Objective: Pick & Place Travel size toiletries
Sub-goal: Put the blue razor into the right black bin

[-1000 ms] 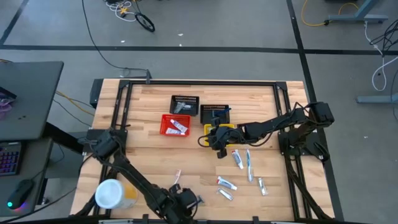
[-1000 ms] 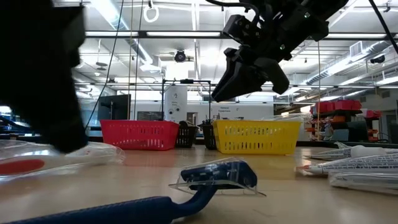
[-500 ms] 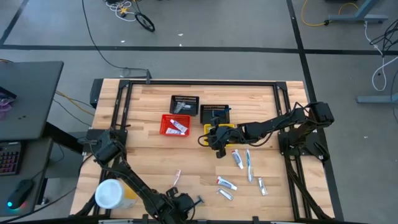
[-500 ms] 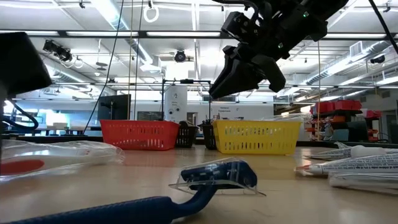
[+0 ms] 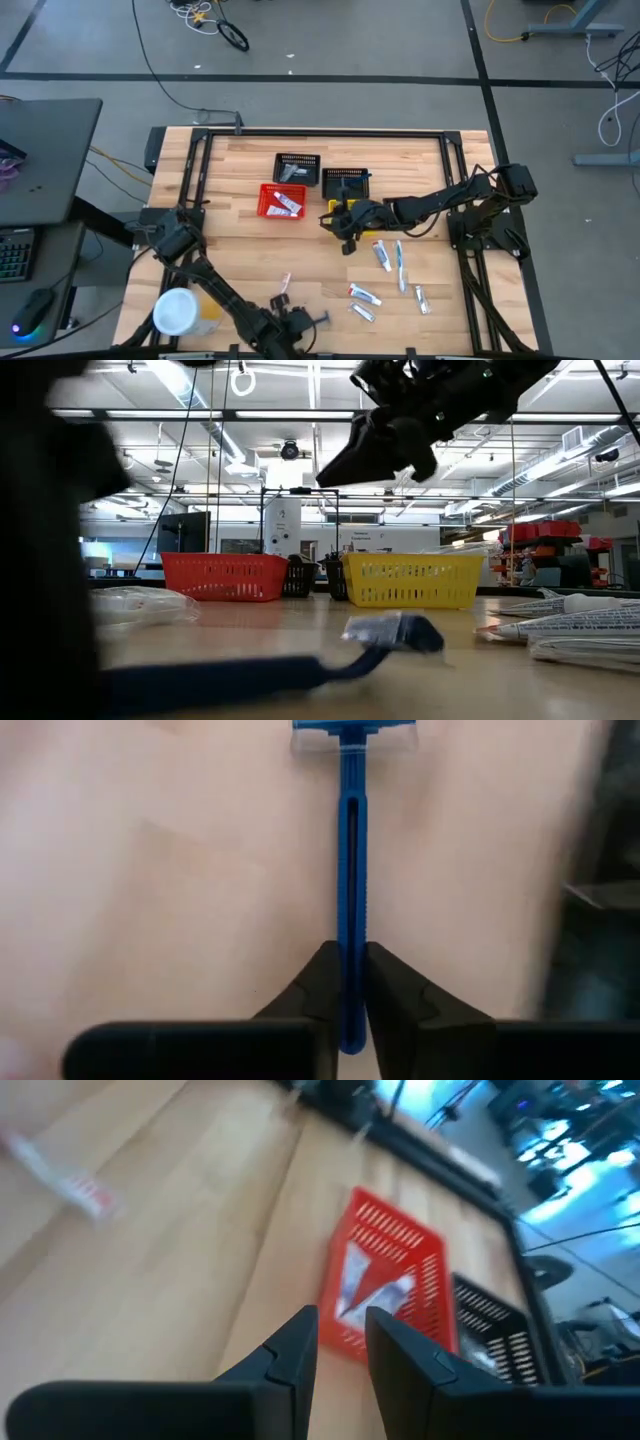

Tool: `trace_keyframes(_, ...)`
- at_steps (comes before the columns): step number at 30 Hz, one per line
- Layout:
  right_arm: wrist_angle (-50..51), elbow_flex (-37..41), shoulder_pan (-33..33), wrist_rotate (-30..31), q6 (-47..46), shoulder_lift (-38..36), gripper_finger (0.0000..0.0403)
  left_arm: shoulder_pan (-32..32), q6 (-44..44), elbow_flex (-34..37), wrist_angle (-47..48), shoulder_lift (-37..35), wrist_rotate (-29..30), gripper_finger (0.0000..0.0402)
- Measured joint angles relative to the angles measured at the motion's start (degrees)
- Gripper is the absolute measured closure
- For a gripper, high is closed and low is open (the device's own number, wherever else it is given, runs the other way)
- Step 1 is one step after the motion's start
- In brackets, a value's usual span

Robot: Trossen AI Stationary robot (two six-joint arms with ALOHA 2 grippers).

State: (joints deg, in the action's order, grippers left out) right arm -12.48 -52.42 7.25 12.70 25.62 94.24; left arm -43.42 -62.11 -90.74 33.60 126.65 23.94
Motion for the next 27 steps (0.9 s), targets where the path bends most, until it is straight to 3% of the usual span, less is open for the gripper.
trace_keyframes(5, 5.9, 0.0, 0.17, 1.16, 0.86, 0.0, 0.0311, 1.68, 0.17, 0.25, 6.21, 0.07, 7.66, 0.0371)
trace_keyframes(11, 10.7, 0.0, 2.71, 17.25, 4.83, -2.0, 0.0311, 4.29, 7.09, 0.28, 9.41, -0.04, 9.66, 0.036)
trace_keyframes(16, 20.71, 0.0, 5.73, 25.45, 6.62, -7.79, 0.0301, 6.53, 11.25, 0.22, 15.23, -1.53, 10.11, 0.0375)
trace_keyframes(19, 25.23, 0.0, 6.81, 27.37, 6.99, -11.38, 0.0289, 7.79, 13.52, 0.21, 19.93, -2.81, 12.16, 0.0371)
trace_keyframes(27, 32.93, 0.0, 10.56, 32.42, -0.33, -17.1, 0.0285, 11.19, 19.8, 0.16, 27.4, -8.7, 26.6, 0.0372)
